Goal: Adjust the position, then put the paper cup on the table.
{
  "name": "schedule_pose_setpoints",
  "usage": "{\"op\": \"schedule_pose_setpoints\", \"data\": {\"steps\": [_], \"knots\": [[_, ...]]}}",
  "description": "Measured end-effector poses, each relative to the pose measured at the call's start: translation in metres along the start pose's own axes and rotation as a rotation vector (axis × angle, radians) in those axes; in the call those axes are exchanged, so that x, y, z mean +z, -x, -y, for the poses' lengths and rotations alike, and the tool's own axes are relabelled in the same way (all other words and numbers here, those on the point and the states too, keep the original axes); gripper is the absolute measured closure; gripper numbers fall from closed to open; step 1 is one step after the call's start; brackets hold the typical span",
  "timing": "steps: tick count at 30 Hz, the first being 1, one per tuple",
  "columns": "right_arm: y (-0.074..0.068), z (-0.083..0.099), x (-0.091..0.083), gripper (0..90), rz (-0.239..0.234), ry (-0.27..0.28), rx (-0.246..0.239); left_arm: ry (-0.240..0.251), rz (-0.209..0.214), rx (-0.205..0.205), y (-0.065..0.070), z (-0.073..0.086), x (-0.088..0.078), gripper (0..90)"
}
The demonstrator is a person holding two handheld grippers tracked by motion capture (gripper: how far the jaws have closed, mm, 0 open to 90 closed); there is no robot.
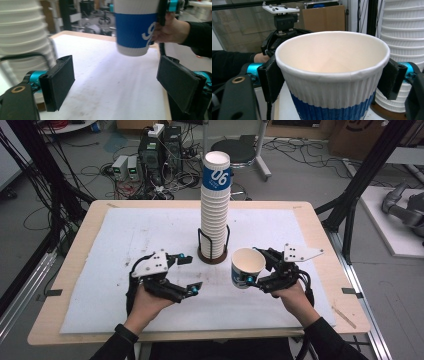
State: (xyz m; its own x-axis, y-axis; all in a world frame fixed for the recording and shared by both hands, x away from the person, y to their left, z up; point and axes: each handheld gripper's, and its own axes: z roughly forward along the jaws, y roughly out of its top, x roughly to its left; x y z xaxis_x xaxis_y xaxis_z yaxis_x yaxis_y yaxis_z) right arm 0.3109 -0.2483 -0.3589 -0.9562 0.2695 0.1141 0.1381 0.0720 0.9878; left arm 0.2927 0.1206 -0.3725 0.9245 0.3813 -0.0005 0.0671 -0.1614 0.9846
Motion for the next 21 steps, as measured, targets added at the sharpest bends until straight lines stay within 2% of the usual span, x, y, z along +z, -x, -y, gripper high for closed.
{"op": "schedule_pose_setpoints", "data": {"steps": [2,6,11,21], "knots": [[0.001,0.0,-0.002,20.8,0.009,0.007,-0.001,0.011,-0.039,-0.014,-0.003,0.003,-0.01,14.6],[0.004,-0.001,-0.006,20.8,0.027,0.008,0.005,0.038,-0.08,-0.041,-0.006,0.007,-0.023,14.7],[0.005,-0.001,-0.006,20.8,0.037,0.017,0.007,0.063,-0.093,-0.035,-0.006,0.007,-0.028,14.7],[0.003,-0.001,-0.006,20.8,0.03,0.014,-0.002,0.034,-0.097,-0.035,-0.007,0.013,-0.023,14.7]]}}
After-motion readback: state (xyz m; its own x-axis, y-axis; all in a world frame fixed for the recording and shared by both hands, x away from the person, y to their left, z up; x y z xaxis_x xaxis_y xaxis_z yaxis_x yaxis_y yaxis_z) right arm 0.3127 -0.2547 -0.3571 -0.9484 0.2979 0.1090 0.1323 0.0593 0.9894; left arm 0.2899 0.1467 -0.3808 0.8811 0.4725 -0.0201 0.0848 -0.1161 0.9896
